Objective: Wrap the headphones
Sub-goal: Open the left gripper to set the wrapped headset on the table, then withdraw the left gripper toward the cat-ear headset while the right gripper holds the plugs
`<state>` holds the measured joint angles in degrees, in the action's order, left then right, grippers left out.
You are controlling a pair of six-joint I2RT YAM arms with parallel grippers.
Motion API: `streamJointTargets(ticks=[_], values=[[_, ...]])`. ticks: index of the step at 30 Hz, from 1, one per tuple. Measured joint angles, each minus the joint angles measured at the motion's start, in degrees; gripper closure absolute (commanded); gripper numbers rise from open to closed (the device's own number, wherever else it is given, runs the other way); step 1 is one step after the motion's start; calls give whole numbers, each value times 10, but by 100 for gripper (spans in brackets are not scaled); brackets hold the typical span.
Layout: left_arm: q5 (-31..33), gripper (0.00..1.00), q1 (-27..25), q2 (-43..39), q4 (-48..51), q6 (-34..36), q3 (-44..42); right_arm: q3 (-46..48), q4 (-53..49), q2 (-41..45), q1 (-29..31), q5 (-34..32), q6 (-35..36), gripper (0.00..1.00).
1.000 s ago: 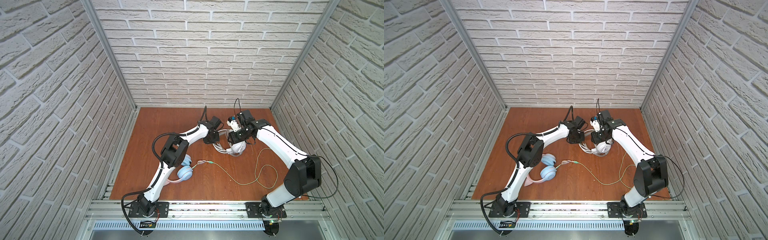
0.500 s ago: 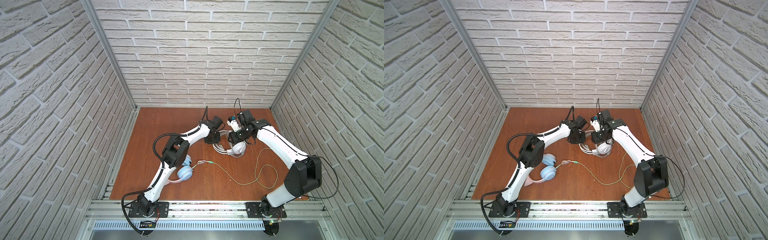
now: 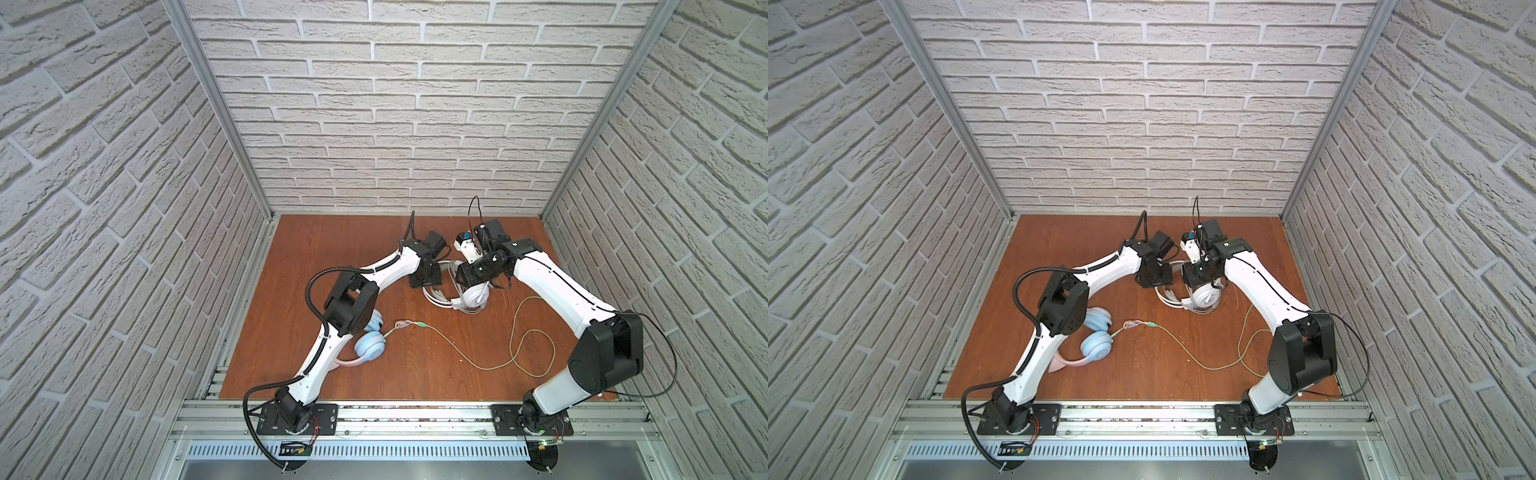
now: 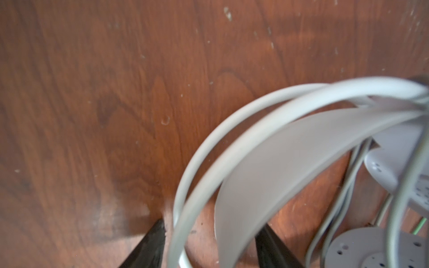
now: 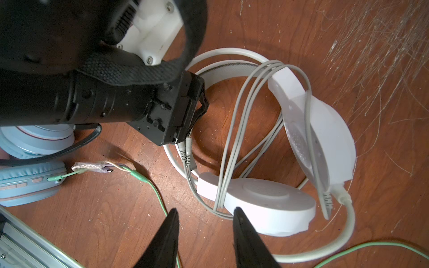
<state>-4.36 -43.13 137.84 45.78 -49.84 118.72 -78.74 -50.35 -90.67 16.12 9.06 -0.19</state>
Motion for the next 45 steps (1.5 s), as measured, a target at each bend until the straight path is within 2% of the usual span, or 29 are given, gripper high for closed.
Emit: streamJointTargets(ticks=[14,17,19,23,25,26,27,28,32,41,45], values=[[33,16,1,-21,-2,-13,8,2,10,30,0,3,0,59],[40,13,1,-46,-9,-14,8,5,16,37,0,7,1,58],[47,6,1,-69,-12,-12,7,8,21,43,0,15,5,57],[71,4,3,-135,-19,-3,-16,13,24,60,0,35,19,55],[83,3,8,-181,-22,7,-47,16,27,74,0,49,28,50],[89,3,11,-205,-22,11,-64,17,27,81,0,55,32,41],[94,3,17,-232,-20,14,-83,19,29,89,0,63,37,16],[98,3,24,-259,-19,17,-106,22,31,98,0,70,41,1],[112,3,62,-363,-1,25,-202,39,36,125,3,95,57,0],[122,7,183,-600,107,12,-435,70,42,134,43,125,75,0],[112,10,217,-673,135,-4,-558,71,48,132,64,125,75,0]])
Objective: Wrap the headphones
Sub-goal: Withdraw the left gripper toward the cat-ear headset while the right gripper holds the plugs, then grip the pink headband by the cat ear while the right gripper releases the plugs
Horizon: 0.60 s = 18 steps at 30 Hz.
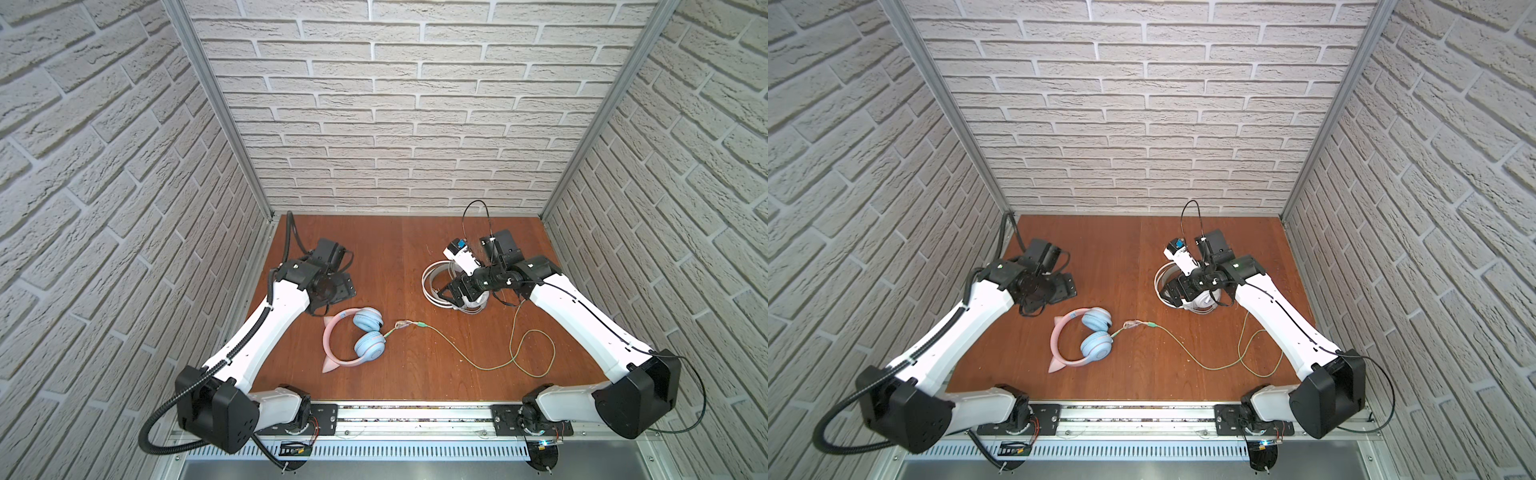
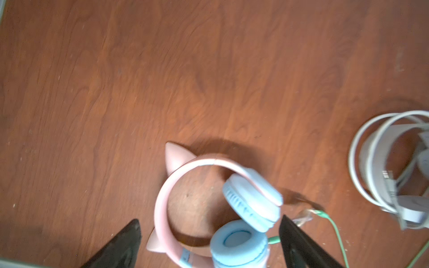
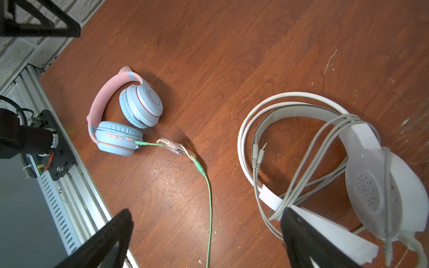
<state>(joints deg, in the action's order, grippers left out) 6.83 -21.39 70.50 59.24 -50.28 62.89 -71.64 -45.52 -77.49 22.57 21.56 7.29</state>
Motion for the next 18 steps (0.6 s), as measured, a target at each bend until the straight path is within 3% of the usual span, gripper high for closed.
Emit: streamJointTargets(ticks=[8,18], values=[[-36,23,39,-10,-21,-35,-180,49,53,6,28,-4,-25,0],[-50,44,60,63,-126,-39,-214,85,76,31,32,-24,-46,0]])
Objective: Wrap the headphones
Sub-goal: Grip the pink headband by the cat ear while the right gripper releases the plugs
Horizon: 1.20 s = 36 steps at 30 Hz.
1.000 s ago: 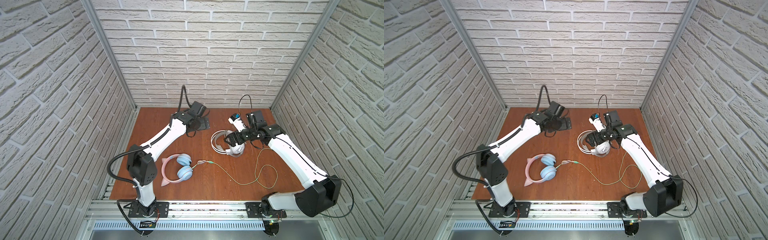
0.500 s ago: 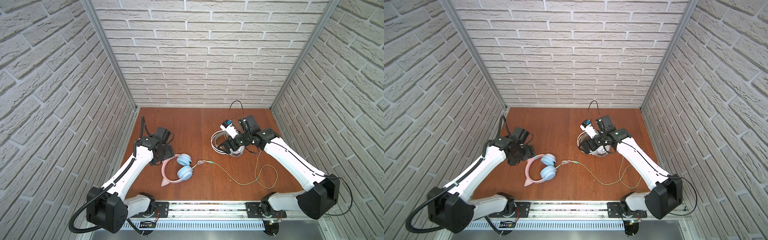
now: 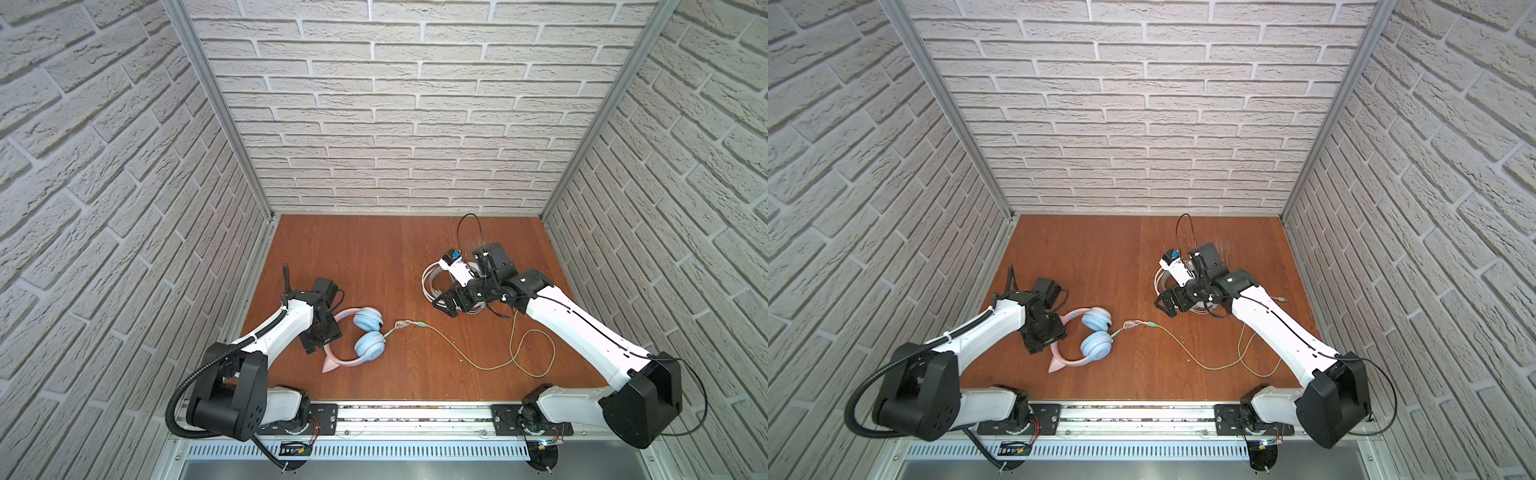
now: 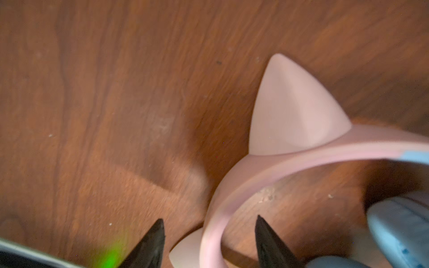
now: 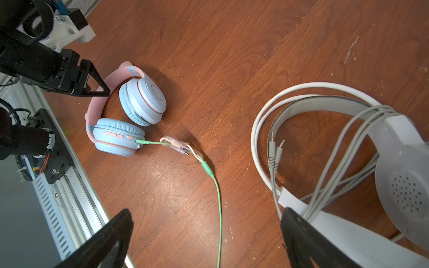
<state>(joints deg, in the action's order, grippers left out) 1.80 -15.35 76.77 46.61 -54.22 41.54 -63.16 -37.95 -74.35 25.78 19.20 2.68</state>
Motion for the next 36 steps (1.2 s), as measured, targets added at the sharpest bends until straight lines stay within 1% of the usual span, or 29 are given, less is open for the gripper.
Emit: streamJointTargets(ticks=[3,6,10,14,16,18,20,24,29,32,36], values=[[-2,47,0,19,-26,5,0,1,3,2,0,-6,-3,0],[-2,48,0,38,-37,13,0,3,5,4,0,-11,-3,0],[-3,52,0,51,-49,20,-6,5,-9,3,0,-13,-2,0],[-6,65,0,54,-56,20,-7,6,-37,-2,3,-14,6,0],[-7,77,2,58,-55,22,-3,11,-48,-2,7,-15,8,0],[-11,92,3,72,-49,29,11,15,-57,-2,10,-15,9,0],[-20,100,2,86,-48,41,26,18,-65,-2,14,-16,10,0],[-16,100,12,108,-52,55,60,22,-81,-2,24,-19,12,0],[-2,100,29,109,-32,85,101,29,-93,-3,34,-29,16,0],[5,100,41,109,-17,122,122,29,-95,-5,34,-31,18,0],[-3,100,47,118,9,194,148,29,-95,-10,36,-34,21,0]])
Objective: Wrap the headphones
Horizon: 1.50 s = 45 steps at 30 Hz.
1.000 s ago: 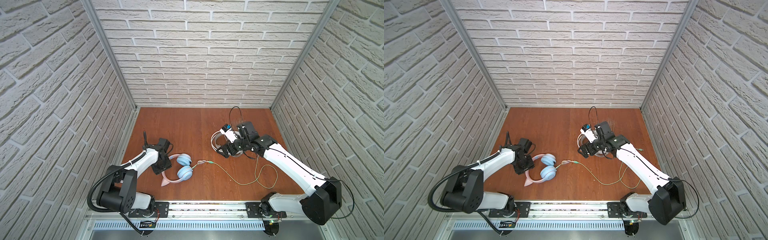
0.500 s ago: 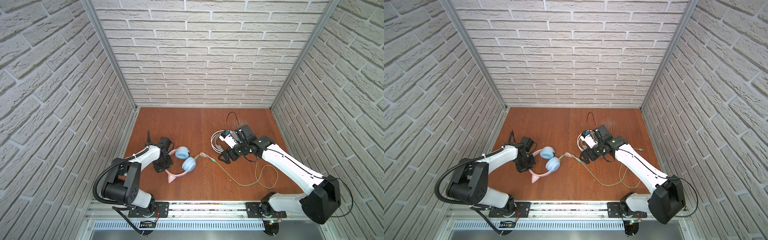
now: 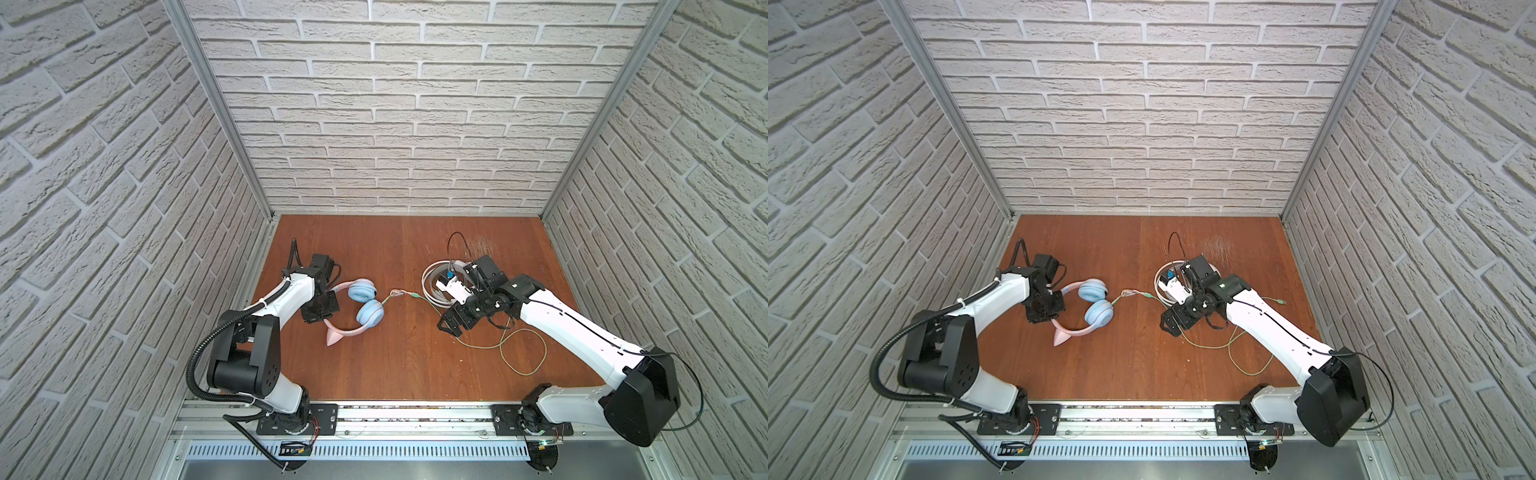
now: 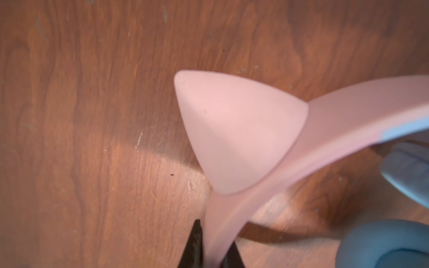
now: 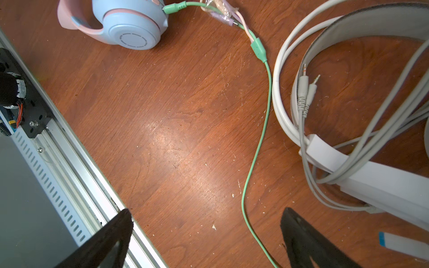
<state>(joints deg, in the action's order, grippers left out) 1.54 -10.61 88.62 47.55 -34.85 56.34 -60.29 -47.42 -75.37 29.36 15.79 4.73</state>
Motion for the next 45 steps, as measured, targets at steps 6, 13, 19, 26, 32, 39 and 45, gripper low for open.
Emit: streamJointTargets(ticks=[6,13,19,26,32,39,45], values=[[-16,100,0,82,26,100,39,0,0,-3,1,-6,1,0],[-16,85,1,134,34,157,79,0,1,-3,2,-12,0,0],[-6,49,1,136,24,153,72,0,6,-3,2,-19,-5,0],[13,37,-1,57,-16,105,-7,3,21,-2,3,-33,-15,0],[23,38,-3,-60,-94,42,-107,32,44,20,5,-44,-29,0],[19,43,-3,-56,-153,22,-125,30,34,14,5,-62,-25,0],[14,59,-3,-18,-179,16,-117,26,-4,1,6,-83,-8,0]])
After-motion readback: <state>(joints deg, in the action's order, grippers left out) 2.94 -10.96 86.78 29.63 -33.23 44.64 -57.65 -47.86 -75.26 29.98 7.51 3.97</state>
